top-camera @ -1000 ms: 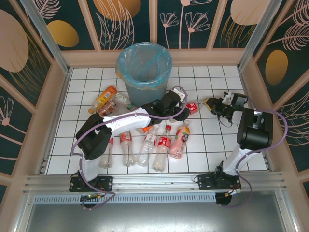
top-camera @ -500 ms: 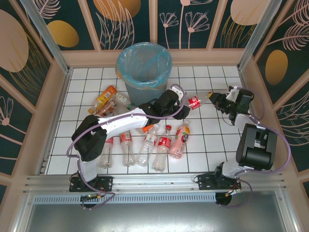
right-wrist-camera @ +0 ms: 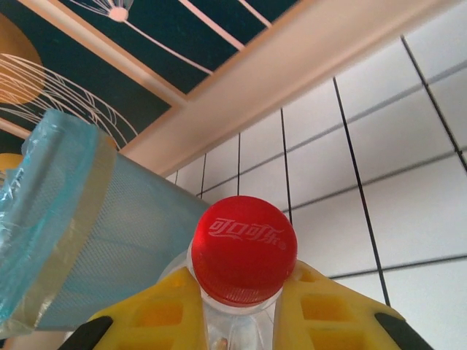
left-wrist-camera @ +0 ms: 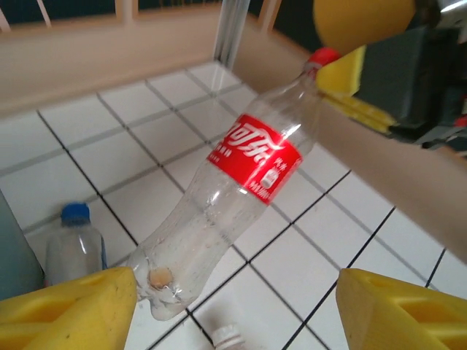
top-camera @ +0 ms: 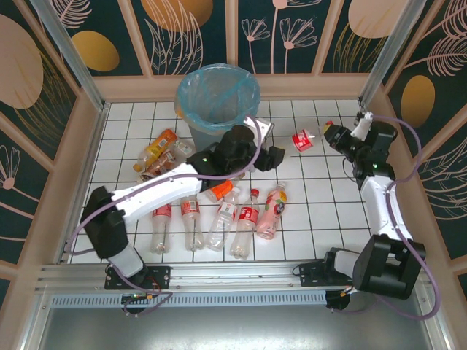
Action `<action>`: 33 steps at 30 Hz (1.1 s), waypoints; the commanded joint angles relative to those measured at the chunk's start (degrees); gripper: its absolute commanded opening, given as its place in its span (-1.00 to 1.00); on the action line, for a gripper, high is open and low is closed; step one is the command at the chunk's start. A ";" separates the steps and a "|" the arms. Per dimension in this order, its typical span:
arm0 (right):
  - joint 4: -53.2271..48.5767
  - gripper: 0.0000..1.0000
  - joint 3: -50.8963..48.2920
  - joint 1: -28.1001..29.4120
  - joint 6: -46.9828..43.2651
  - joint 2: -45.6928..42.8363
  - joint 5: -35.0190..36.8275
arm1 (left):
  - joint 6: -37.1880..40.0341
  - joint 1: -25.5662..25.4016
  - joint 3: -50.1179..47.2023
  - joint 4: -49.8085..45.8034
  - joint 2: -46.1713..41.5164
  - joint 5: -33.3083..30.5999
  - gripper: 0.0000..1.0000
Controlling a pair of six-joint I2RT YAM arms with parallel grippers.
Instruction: Put the plastic bottles in the bin
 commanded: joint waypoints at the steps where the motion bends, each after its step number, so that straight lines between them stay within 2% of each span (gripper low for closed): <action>1: -8.86 -0.58 8.68 4.71 -3.92 -1.85 9.00 | 3.25 0.12 2.43 -1.35 -2.94 -3.34 0.48; 4: -12.91 -0.59 15.70 9.14 -4.97 -1.44 14.24 | 6.14 0.06 6.83 -6.84 -3.13 -8.22 0.49; 11: -23.35 -0.62 33.27 17.48 -8.73 2.88 28.71 | 11.74 0.31 10.34 -10.21 -7.07 -19.27 0.54; 18: -29.35 -0.63 47.37 25.72 -12.88 9.04 38.99 | 12.12 0.55 7.48 -10.51 -11.75 -24.18 0.56; 23: -32.60 -0.65 58.60 32.81 -16.48 15.00 48.72 | 13.34 0.44 5.16 -10.53 -14.74 -32.27 0.55; 28: -33.87 -0.64 67.42 38.13 -20.19 20.51 56.05 | 13.23 0.55 1.63 -8.63 -18.77 -33.66 0.55; 33: -33.90 -0.65 73.64 41.88 -23.41 24.83 59.99 | 13.54 0.51 0.16 -8.77 -20.41 -35.53 0.55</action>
